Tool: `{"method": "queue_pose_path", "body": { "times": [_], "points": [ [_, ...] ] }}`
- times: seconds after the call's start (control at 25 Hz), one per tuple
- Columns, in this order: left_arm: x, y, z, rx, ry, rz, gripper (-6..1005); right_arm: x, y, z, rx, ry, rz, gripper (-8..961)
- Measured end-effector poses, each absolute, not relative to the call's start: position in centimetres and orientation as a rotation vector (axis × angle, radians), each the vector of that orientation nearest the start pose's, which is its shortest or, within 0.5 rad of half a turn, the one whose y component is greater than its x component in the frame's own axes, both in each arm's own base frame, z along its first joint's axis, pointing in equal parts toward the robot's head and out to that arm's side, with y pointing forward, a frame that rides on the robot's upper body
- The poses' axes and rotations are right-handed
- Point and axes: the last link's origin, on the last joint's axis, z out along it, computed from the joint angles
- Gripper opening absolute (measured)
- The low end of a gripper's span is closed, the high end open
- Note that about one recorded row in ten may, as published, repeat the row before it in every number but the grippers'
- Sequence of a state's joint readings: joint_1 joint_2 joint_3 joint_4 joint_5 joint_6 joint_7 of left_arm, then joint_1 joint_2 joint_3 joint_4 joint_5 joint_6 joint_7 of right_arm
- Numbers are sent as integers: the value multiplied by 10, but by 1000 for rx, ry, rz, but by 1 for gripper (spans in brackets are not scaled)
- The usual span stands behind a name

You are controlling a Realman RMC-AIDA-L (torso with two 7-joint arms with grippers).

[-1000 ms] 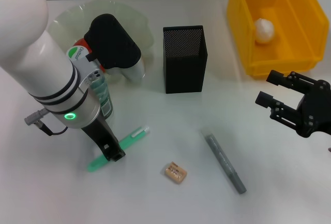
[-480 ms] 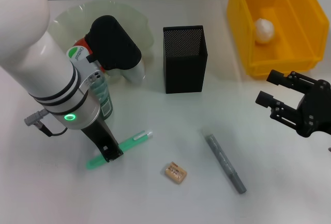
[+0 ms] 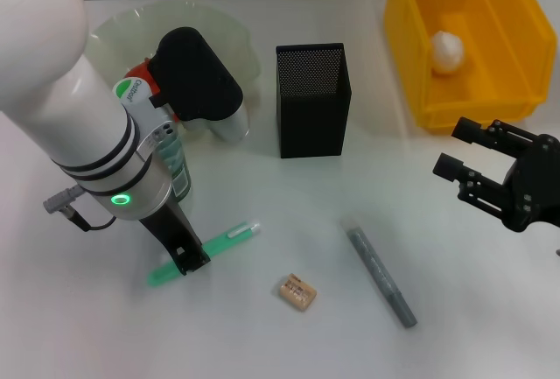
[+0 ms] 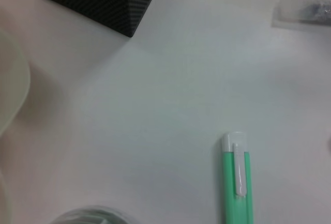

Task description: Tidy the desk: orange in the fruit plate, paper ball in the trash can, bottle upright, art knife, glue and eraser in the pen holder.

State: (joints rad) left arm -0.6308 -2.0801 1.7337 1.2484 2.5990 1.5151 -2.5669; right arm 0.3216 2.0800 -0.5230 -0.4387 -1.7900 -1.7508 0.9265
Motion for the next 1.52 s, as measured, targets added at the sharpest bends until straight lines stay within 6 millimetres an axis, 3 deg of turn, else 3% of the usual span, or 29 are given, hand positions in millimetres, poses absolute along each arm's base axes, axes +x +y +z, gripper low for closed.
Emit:
{"method": "queue_pose_path", "body": {
  "times": [0.32,0.52,0.72,0.88,1.08,1.52],
  "points": [
    [-178,323,-61,-2743,-639,845,190,304,253,6,-2408,441,1071,573],
    [-161,321,-56,-2769,-570,755,191,304,253,6,-2407,443,1071,573],
    [-130,313,-45,-2864,-474,538,192,306,251,6,-2400,456,1071,574],
    [-117,311,-36,-2903,-430,395,192,309,248,7,-2372,483,1081,574],
    [-101,313,-24,-2928,-332,90,193,311,245,5,-2346,515,1104,574],
    [-94,328,-18,-2782,-288,-222,196,311,243,3,-2343,528,1113,574]
  ]
}}
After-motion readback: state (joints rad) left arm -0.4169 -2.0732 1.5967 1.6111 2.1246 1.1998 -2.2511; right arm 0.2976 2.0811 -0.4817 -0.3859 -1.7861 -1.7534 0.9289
